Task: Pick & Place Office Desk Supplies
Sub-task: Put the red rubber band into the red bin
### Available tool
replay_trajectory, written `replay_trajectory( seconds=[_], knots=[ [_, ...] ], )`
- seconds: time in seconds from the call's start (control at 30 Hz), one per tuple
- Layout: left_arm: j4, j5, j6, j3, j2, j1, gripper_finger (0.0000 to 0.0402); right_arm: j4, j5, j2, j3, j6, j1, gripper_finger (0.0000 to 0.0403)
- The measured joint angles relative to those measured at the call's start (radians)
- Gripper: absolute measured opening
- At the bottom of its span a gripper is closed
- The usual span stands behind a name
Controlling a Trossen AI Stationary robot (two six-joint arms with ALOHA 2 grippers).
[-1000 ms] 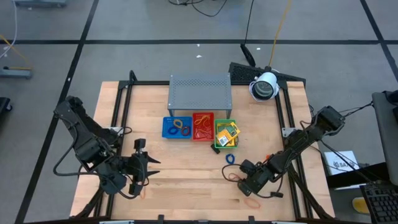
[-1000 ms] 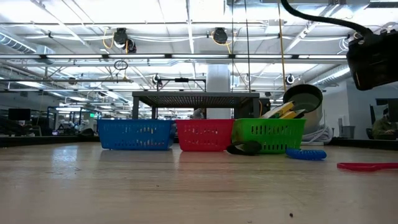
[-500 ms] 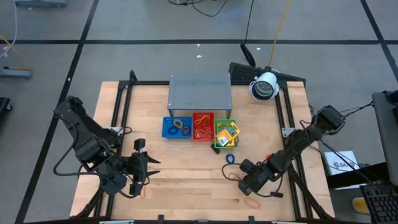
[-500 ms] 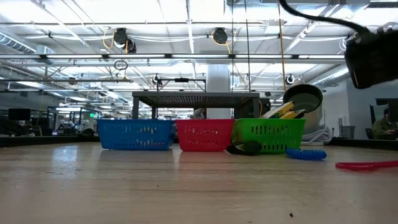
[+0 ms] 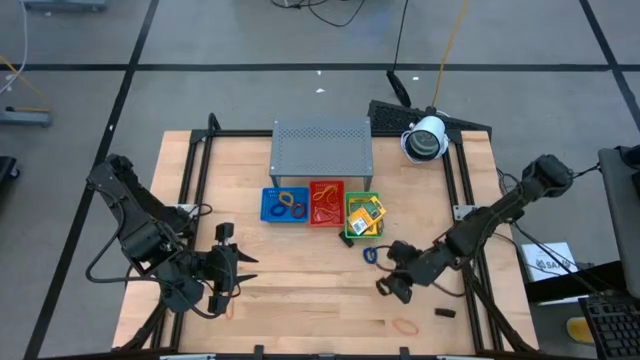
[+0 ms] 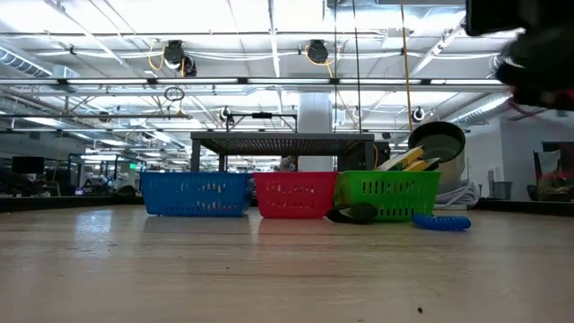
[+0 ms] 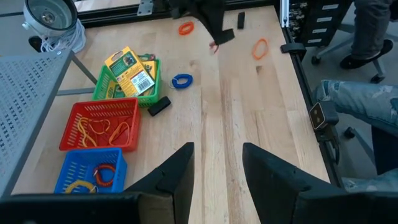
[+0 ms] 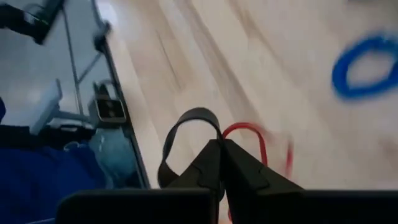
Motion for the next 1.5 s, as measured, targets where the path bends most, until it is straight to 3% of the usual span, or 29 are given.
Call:
replay_trajectory(
  seconds=[0.3,0.8,1.0,1.5],
  knots=[
    [0.000,0.000,0.000,0.000,0.000,0.000,0.0143,0.077,0.169,-0.064,0.000,-0.266,-0.067,0.0001],
    [0.000,0.017,0.000,0.000,0.003,0.000,0.0143,0.193,0.154,-0.063,0.000,-0.491,-0.033,0.0034],
    [0.000,0.016,0.000,0.000,0.003,0.001,0.0143,0.288,0.073,-0.060,0.000,-0.627,-0.032,0.0049],
    [0.061,0.009,0.046,0.000,0.013,0.081,0.0143,0.466,0.125,-0.047,0.001,-0.878,-0.042,0.0054]
  ],
)
